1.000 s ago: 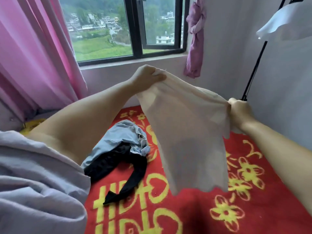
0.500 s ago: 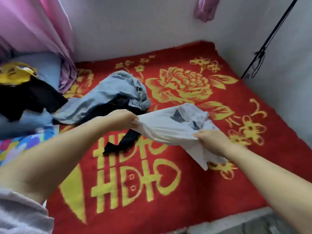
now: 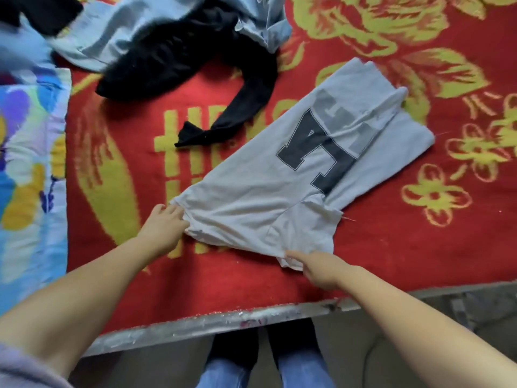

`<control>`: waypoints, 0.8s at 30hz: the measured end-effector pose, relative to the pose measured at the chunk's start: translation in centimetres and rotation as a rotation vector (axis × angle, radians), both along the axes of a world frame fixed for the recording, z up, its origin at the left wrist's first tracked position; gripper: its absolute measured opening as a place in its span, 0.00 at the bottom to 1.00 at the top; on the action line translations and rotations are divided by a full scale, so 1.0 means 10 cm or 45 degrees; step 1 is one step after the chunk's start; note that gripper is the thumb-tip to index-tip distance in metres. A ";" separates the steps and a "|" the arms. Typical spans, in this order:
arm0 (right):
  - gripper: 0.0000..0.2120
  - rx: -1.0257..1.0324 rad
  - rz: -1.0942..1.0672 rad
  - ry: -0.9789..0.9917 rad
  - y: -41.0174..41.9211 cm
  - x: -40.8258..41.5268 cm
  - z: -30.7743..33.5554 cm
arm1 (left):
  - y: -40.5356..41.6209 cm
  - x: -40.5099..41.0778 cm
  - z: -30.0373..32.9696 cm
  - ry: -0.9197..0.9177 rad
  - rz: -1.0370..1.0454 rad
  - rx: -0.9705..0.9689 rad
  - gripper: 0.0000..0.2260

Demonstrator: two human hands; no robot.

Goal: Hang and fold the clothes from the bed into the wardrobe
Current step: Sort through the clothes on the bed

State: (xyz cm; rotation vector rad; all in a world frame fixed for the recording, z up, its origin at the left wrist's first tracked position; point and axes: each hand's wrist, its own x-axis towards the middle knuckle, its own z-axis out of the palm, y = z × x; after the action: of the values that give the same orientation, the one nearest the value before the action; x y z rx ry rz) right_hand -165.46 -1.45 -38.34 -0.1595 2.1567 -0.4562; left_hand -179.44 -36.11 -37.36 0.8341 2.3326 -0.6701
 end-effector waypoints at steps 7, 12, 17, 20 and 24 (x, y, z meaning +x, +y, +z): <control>0.15 0.205 -0.277 0.186 1.19 -0.71 0.44 | 1.61 -0.08 0.26 -0.095 0.122 0.517 0.15; 0.16 0.211 -0.514 0.249 2.09 -1.28 0.32 | 2.91 0.11 0.09 -0.252 0.655 0.757 0.13; 0.17 0.062 -0.853 0.359 2.86 -1.97 0.10 | 3.53 0.12 -0.25 -0.034 0.975 0.776 0.14; 0.21 -0.037 -0.981 0.477 3.16 -2.44 0.01 | 3.57 0.11 -0.43 0.053 0.909 0.646 0.15; 0.21 0.131 -0.947 0.639 3.28 -2.92 -0.18 | 3.59 0.13 -0.46 0.140 0.873 0.690 0.10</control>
State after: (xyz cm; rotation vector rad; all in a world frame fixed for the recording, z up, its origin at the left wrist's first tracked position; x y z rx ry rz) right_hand -194.66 31.36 -40.17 0.6768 2.6902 -0.7801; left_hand -178.19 -0.20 -41.91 0.1498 2.7018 0.2216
